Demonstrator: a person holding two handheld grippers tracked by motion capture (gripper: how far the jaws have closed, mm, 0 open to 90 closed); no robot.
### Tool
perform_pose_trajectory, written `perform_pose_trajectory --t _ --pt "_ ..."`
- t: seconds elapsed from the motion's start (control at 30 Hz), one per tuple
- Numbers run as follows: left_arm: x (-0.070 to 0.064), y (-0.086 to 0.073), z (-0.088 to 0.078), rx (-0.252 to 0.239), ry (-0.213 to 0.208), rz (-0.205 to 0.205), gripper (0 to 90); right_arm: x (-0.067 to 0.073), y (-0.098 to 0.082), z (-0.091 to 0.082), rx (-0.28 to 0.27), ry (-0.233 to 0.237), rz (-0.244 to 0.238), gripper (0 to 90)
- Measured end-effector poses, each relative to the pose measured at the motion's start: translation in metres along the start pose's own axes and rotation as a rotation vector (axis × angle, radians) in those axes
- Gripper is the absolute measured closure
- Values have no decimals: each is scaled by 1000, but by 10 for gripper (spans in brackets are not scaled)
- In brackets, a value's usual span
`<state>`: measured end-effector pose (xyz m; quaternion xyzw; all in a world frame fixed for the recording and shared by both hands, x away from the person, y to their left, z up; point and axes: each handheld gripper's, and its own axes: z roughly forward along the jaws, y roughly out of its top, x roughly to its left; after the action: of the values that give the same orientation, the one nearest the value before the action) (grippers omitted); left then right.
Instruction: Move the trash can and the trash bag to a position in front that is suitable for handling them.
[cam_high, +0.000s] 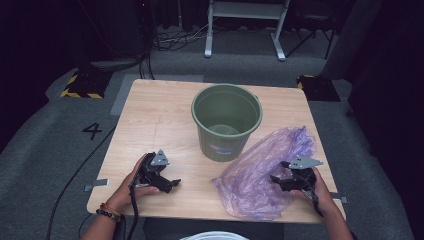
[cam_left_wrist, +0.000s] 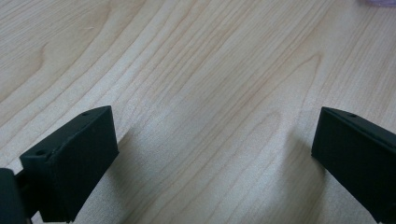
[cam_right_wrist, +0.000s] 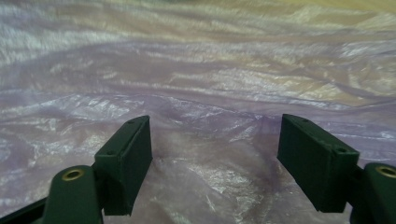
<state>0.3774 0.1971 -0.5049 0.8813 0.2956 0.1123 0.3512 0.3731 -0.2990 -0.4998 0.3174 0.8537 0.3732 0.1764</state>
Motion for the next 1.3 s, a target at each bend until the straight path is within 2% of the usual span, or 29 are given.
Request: perform_pose_trajectory --t 0.3,0.6,0.67,0.83,0.9,1.0,1.13,1.23,1.3 --pt "-1 0 0 1 5 -5 1 12 6 9 1 38 3 238" --pt "-1 0 0 0 5 -6 2 26 14 17 8 46 15 224" --pt "-1 0 0 0 5 -6 2 31 16 19 7 35 4 225" --pt "-1 0 0 0 5 -6 2 39 23 14 -14 48 -29 227" --pt "-1 0 0 1 5 -7 1 38 25 8 -39 44 -25 228" --pt "-1 0 0 0 5 -6 2 29 23 -5 -68 3 -26 228" --pt "-1 0 0 0 5 -6 2 13 15 -18 -66 -51 -36 235" --pt "-1 0 0 0 4 -6 1 4 6 -20 -63 -19 -14 235" --pt "-1 0 0 0 4 -6 1 2 3 -15 -44 7 -17 234"
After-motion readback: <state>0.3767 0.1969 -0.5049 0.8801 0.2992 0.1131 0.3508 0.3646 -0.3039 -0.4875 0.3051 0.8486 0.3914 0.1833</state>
